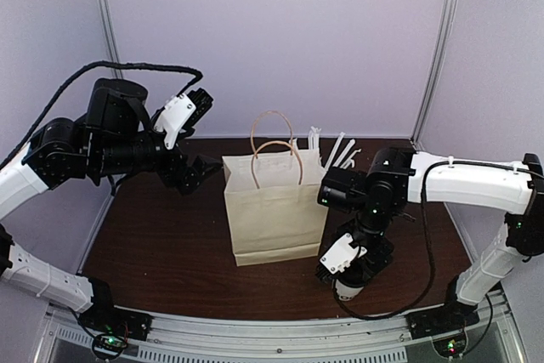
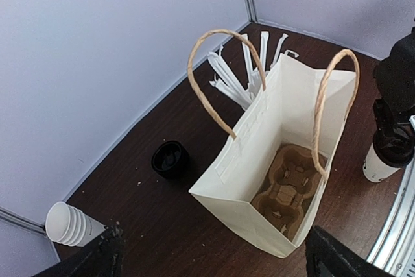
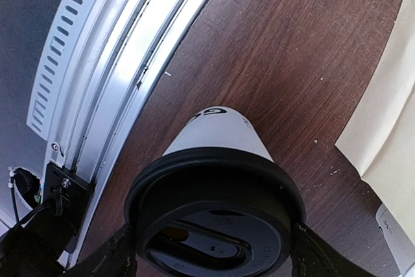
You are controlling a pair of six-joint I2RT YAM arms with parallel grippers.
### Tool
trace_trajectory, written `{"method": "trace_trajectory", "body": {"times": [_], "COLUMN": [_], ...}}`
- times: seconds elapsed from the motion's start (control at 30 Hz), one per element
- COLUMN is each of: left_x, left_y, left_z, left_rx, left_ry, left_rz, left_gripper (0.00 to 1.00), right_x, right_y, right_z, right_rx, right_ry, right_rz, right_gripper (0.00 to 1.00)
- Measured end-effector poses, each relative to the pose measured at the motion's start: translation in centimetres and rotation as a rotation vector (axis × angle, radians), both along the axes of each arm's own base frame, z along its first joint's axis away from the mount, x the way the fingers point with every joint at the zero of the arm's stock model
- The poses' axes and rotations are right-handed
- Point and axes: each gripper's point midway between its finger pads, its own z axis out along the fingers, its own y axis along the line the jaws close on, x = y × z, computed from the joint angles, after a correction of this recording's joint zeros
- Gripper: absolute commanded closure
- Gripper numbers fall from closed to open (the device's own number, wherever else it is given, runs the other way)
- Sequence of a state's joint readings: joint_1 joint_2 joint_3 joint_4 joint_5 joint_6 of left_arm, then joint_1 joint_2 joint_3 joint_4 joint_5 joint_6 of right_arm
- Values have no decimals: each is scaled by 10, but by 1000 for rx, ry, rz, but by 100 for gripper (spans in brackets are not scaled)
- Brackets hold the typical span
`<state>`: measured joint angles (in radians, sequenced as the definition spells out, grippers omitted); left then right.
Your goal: Pack the takeout coffee
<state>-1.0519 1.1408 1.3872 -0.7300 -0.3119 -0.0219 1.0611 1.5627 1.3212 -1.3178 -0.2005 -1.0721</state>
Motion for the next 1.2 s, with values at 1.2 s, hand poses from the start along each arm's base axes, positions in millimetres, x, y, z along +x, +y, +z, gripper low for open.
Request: {"method": "trace_trajectory", "body": {"times": [1.2], "left_x": [64], "left_y": [-59], "left_z": [-13], "left_rx": [-94], "left_ry": [251], "left_rz": [-138], "left_gripper": [21], "right_x": [48], "right_y": [-37], "right_z": [68], "right_rx": [261], "right_ry": [-53], "right_rz": [-456], "right_gripper": [31]}}
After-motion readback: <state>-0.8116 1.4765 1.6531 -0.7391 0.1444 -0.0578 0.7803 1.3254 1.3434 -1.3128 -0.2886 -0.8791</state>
